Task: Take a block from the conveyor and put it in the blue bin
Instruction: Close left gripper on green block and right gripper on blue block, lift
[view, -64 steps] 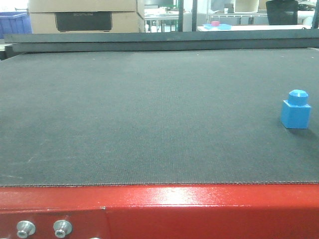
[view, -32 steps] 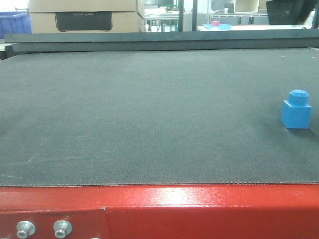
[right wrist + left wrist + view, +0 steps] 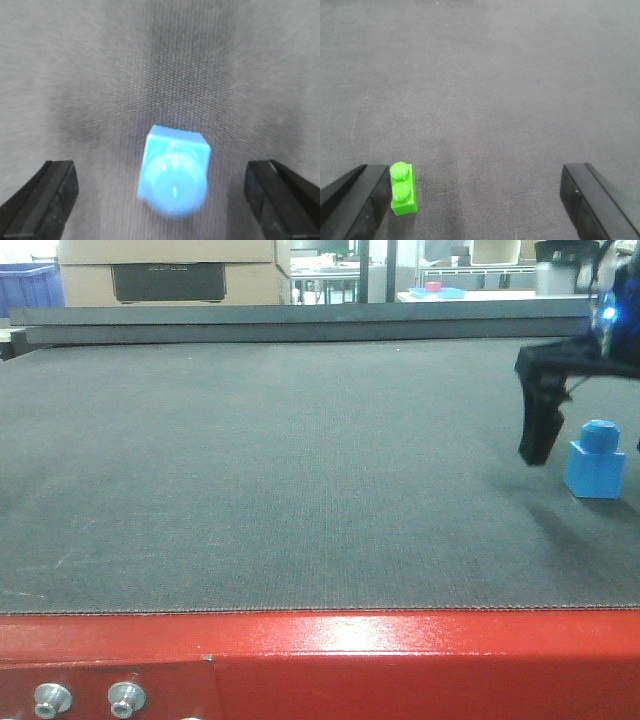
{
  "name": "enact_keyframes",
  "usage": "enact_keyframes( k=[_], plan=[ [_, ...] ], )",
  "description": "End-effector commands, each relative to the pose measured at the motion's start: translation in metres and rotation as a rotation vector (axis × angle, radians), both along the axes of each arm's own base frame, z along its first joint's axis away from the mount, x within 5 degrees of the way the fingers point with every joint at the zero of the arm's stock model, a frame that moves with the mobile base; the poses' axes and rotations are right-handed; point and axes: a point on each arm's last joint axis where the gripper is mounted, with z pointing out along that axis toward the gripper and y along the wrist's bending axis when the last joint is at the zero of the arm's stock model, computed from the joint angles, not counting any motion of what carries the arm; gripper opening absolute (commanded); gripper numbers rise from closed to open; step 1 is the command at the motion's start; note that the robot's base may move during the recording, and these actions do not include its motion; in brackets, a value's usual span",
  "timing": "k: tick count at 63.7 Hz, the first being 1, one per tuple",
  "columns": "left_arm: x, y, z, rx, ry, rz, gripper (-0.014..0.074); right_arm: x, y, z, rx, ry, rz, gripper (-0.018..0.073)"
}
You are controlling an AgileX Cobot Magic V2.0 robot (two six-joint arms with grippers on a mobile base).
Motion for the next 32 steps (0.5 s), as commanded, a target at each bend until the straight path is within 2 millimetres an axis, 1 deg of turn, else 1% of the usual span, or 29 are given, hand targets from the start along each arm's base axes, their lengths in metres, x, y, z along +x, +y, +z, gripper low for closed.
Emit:
enact_keyframes(
  k=[1,3,8,17,18,23,32],
  plan=[
    [-0.001,-0.001,0.004,-0.002,-0.019,-0.007,0.0581,0.004,0.0,-0.002,-0.006,-0.017,0.0,0.0551],
    [-0.001,-0.001,0.004,-0.002,-0.019,-0.007,0.0581,0.005,0.0,-0.002,-0.006,-0.017,0.0,0.0526],
    [-0.001,-0.001,0.003,-0.002,-0.017,-0.007,0.0581,0.005,0.0,-0.002,-0.008,-0.022,0.001,0.0407],
    [-0.001,-0.001,0.001,0.001,0.007,-0.008,0.0581,0.006,-0.001,-0.002,-0.016,-0.037,0.005,0.0059],
    [-0.001,-0.001,0.001,0.002,0.013,-0.008,0.0581,0.006,-0.001,-0.002,-0.019,-0.038,0.007,0.0001],
    [0.002,-0.001,-0.004,0.009,0.058,-0.006,0.0581,0.007,-0.002,-0.001,-0.023,-0.045,0.01,-0.0165],
    [0.013,-0.002,-0.017,0.02,0.171,-0.008,0.0581,0.004,-0.002,0.006,-0.019,-0.067,0.009,-0.0153]
  ],
)
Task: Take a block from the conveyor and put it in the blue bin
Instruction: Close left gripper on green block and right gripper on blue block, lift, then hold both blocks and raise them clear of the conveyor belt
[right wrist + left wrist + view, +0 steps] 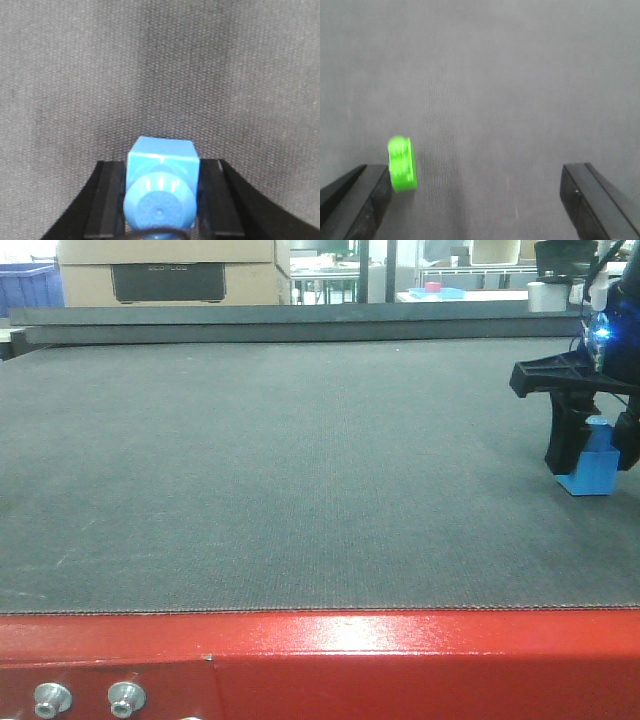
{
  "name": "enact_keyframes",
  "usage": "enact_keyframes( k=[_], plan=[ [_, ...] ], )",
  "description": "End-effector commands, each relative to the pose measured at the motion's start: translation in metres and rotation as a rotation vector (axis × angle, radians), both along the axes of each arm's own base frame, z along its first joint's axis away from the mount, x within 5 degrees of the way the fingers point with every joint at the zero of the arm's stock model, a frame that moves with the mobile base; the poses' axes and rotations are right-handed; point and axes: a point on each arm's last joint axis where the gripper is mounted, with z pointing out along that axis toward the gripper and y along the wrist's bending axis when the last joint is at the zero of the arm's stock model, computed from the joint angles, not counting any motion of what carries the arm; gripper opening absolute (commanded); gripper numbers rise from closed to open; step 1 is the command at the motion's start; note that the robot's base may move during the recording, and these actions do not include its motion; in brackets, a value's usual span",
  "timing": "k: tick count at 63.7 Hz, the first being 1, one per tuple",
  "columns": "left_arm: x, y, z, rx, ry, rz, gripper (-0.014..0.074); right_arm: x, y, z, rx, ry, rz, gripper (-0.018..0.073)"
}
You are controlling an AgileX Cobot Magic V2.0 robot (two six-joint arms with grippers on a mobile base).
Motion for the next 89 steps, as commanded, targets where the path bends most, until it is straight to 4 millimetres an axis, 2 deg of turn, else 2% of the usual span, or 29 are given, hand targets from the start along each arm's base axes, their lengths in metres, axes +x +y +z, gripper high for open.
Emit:
enact_keyframes(
  k=[1,10,18,26,38,48,56,68,89],
  plan=[
    [0.008,-0.002,-0.007,0.007,0.066,-0.006,0.0581,0.0,-0.002,0.012,-0.006,-0.046,0.005,-0.0153],
    [0.025,0.002,-0.015,0.015,0.167,0.02,0.0581,-0.011,-0.002,0.031,0.003,-0.085,0.012,-0.0153],
    [0.045,0.019,-0.02,0.015,0.263,0.108,0.0581,-0.03,0.002,0.049,0.018,-0.153,0.037,-0.0153],
    [0.067,0.035,-0.03,0.035,0.341,0.089,0.0581,-0.056,0.008,0.062,0.037,-0.218,0.074,-0.0153],
    [0.102,0.049,-0.058,0.06,0.425,0.076,0.0581,-0.09,0.016,0.078,0.073,-0.283,0.133,-0.0153],
    [0.133,0.056,-0.094,0.091,0.506,0.072,0.0581,-0.109,0.019,0.093,0.104,-0.33,0.163,-0.0153],
    [0.152,0.059,-0.119,0.089,0.546,0.072,0.0581,-0.116,0.017,0.102,0.12,-0.365,0.164,-0.0153],
    [0.173,0.062,-0.147,0.089,0.554,0.077,0.0581,-0.118,0.017,0.104,0.122,-0.371,0.164,-0.0153],
    [0.189,0.065,-0.177,0.087,0.581,0.078,0.0571,-0.118,0.017,0.104,0.122,-0.371,0.164,-0.0153]
  ],
)
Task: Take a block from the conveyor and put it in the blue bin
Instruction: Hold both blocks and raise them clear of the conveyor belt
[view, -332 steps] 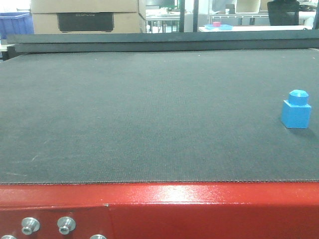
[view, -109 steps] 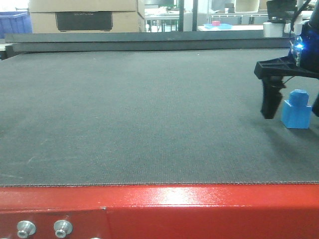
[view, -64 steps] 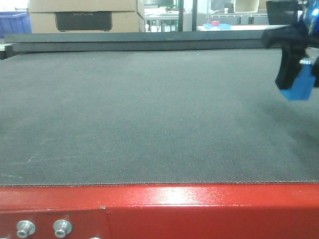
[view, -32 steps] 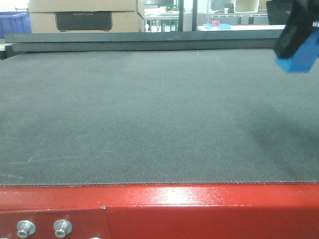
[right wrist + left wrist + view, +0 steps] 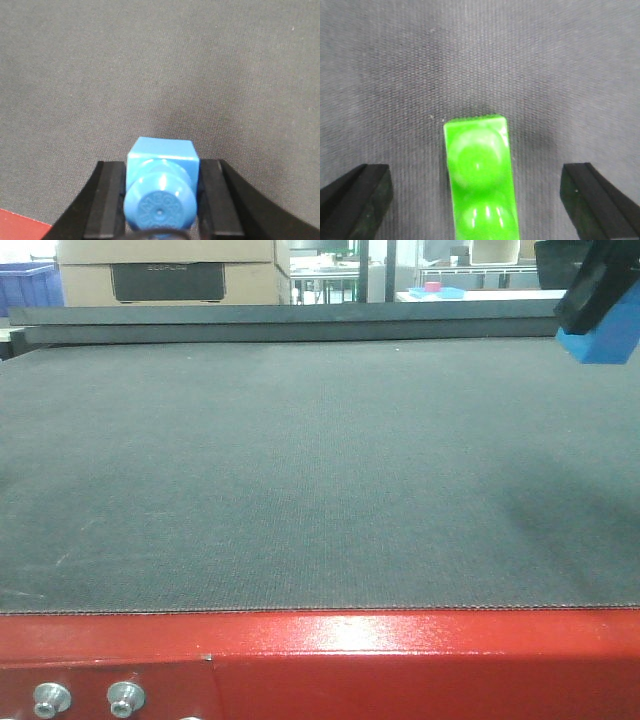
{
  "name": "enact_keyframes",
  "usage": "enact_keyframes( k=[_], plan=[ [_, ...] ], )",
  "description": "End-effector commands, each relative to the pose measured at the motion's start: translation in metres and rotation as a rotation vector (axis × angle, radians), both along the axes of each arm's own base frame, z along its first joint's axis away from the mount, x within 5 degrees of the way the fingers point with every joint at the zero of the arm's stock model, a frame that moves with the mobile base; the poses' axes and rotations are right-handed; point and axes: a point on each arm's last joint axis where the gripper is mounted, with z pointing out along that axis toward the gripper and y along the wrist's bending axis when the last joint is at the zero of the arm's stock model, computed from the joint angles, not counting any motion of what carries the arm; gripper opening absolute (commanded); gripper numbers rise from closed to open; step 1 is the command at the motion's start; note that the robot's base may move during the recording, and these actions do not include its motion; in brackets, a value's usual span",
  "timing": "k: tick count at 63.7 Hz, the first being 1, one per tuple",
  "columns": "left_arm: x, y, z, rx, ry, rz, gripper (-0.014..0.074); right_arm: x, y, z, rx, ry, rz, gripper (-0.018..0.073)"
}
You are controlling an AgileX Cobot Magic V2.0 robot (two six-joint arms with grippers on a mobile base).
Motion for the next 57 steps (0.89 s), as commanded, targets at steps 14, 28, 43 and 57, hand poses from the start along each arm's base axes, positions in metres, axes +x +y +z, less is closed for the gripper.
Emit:
enact_keyframes(
  k=[14,28,43,57],
  plan=[
    [0.007,0.002,-0.008,0.003,-0.016,0.005,0.0381,-0.001,0.0,0.002,0.004,-0.018,0.003,-0.0153],
    [0.006,0.002,-0.009,-0.001,0.004,0.004,-0.0085,-0.001,0.0,0.003,0.009,-0.03,0.002,-0.0153],
    [-0.001,-0.01,0.003,-0.004,0.013,-0.028,-0.0111,0.004,-0.002,0.006,-0.014,-0.095,0.002,-0.0153],
    [-0.012,-0.038,0.04,0.07,-0.089,-0.047,-0.0111,0.013,-0.016,0.008,-0.016,-0.145,-0.061,-0.0153]
  ],
)
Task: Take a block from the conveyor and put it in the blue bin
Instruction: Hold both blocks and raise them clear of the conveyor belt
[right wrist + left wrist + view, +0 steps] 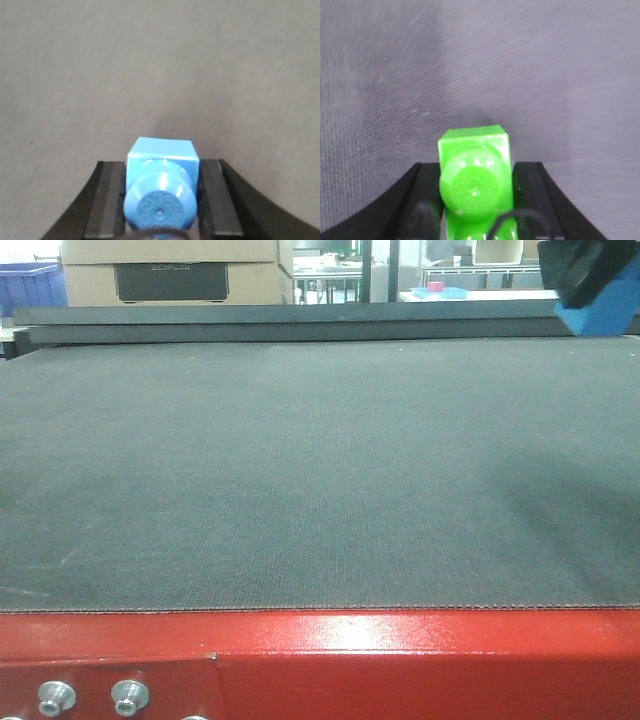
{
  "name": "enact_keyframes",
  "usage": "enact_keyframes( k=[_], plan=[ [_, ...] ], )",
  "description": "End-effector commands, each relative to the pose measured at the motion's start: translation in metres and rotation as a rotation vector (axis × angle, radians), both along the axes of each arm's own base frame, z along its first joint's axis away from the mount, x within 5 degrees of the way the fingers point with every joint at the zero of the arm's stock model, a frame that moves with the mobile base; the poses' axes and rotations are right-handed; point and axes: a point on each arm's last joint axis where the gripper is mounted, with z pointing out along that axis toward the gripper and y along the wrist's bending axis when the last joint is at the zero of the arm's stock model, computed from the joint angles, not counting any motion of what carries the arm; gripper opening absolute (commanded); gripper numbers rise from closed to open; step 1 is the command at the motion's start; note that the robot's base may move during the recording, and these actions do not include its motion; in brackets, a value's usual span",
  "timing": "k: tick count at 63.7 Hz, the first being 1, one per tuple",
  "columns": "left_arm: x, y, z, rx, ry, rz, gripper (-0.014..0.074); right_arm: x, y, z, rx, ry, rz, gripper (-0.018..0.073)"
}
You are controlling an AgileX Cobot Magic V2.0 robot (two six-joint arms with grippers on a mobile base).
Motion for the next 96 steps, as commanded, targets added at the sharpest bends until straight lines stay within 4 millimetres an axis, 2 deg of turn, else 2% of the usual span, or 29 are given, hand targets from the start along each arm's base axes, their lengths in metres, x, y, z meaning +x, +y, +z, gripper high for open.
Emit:
enact_keyframes(
  k=[1,7,16,29,41,54,62,77,87,96],
  plan=[
    [-0.007,-0.013,0.021,0.039,-0.062,-0.01,-0.0111,0.004,-0.011,0.002,-0.008,-0.036,-0.041,-0.0153],
    [-0.013,-0.028,0.036,0.043,-0.113,-0.04,-0.0111,0.01,-0.023,0.0,-0.011,-0.029,-0.09,-0.0153],
    [-0.029,-0.048,0.063,-0.042,-0.198,-0.062,-0.0111,0.011,-0.031,0.002,-0.012,-0.035,-0.123,-0.0153],
    [-0.065,-0.054,0.112,-0.077,-0.365,-0.092,-0.0111,-0.002,-0.034,0.017,0.0,-0.094,-0.123,-0.0153],
    [-0.11,-0.048,0.157,-0.092,-0.543,-0.094,-0.0111,-0.029,-0.04,0.043,0.021,-0.211,-0.118,-0.0153],
    [-0.155,-0.041,0.187,-0.104,-0.697,-0.096,-0.0111,-0.069,-0.049,0.073,0.042,-0.371,-0.104,-0.0153],
    [-0.181,-0.038,0.197,-0.105,-0.769,-0.097,-0.0111,-0.093,-0.054,0.087,0.048,-0.459,-0.086,-0.0153],
    [-0.22,-0.031,0.197,-0.102,-0.862,-0.098,-0.0111,-0.133,-0.056,0.103,0.102,-0.584,-0.03,-0.0153],
    [-0.24,-0.029,0.197,-0.101,-0.919,-0.098,-0.0111,-0.149,-0.06,0.108,0.121,-0.634,-0.023,-0.0153],
    [-0.247,-0.028,0.2,-0.103,-0.945,-0.098,-0.0111,-0.154,-0.062,0.11,0.126,-0.651,-0.024,-0.0153]
  ],
)
